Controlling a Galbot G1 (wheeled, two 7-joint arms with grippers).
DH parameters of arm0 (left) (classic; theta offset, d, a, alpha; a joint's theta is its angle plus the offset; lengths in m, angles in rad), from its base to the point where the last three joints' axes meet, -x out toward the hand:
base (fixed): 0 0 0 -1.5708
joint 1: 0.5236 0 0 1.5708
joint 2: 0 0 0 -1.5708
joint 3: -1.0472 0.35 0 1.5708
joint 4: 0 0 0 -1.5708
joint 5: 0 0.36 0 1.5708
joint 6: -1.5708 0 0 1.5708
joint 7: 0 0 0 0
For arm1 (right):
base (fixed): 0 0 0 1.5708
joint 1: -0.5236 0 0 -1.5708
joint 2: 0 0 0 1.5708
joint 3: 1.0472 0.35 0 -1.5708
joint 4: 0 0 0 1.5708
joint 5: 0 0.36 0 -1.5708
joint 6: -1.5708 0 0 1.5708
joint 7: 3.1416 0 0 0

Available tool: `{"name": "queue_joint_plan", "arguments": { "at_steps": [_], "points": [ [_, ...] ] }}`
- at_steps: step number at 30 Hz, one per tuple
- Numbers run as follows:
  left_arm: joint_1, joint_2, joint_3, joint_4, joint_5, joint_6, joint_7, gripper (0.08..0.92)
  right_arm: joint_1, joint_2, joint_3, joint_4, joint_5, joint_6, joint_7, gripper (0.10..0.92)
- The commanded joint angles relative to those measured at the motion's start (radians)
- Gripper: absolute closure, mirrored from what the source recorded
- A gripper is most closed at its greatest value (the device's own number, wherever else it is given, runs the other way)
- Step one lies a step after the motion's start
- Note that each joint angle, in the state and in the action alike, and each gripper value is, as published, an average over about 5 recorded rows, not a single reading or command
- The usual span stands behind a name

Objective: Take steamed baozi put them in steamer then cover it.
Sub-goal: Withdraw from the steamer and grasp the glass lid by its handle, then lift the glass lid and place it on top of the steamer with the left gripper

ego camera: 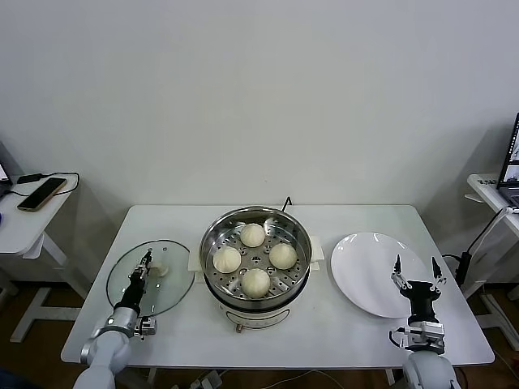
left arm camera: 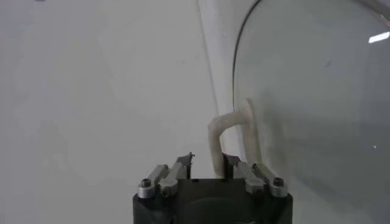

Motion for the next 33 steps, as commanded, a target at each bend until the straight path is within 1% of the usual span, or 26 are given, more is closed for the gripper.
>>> {"name": "queue_joint_plan", "arguments": {
  "at_steps": [1,3,5,8,15,21,25,28,33],
  "points": [
    [0.0,-0.003,-0.003,-0.009,-0.012,-0.002,-0.012,0.709,-0.001,0.004,0.001,-0.002,-0.005,0.004,-0.003,0.203],
    [0.006,-0.002,-0.009,-0.027,-0.019,-0.003,-0.013,0.765,-0.001,0.005,0.002,-0.002,-0.005,0.007,-0.005,0.203],
    [0.018,0.001,-0.016,-0.059,-0.032,-0.004,-0.013,0.794,-0.001,0.005,0.002,-0.003,-0.005,0.009,-0.006,0.203],
    [0.048,0.014,-0.032,-0.141,-0.067,-0.001,-0.011,0.8,0.0,0.005,0.002,-0.001,-0.005,0.011,-0.008,0.203],
    [0.152,0.073,-0.095,-0.424,-0.203,0.013,0.028,0.801,-0.001,0.004,0.007,0.001,-0.003,0.014,-0.012,0.203],
    [0.252,0.108,-0.101,-0.686,-0.334,0.053,0.101,0.801,0.003,-0.002,0.01,0.001,0.001,0.015,-0.015,0.203],
    [0.308,0.116,-0.046,-0.852,-0.367,0.09,0.165,0.801,0.004,-0.009,0.012,0.004,0.005,0.014,-0.015,0.203],
    [0.336,0.125,0.029,-0.957,-0.364,0.131,0.22,0.801,0.005,-0.013,0.013,0.005,0.008,0.013,-0.018,0.203],
    [0.321,0.134,0.212,-1.049,-0.3,0.241,0.325,0.801,0.003,-0.01,0.018,0.0,0.007,0.014,-0.025,0.203]
  ]
}}
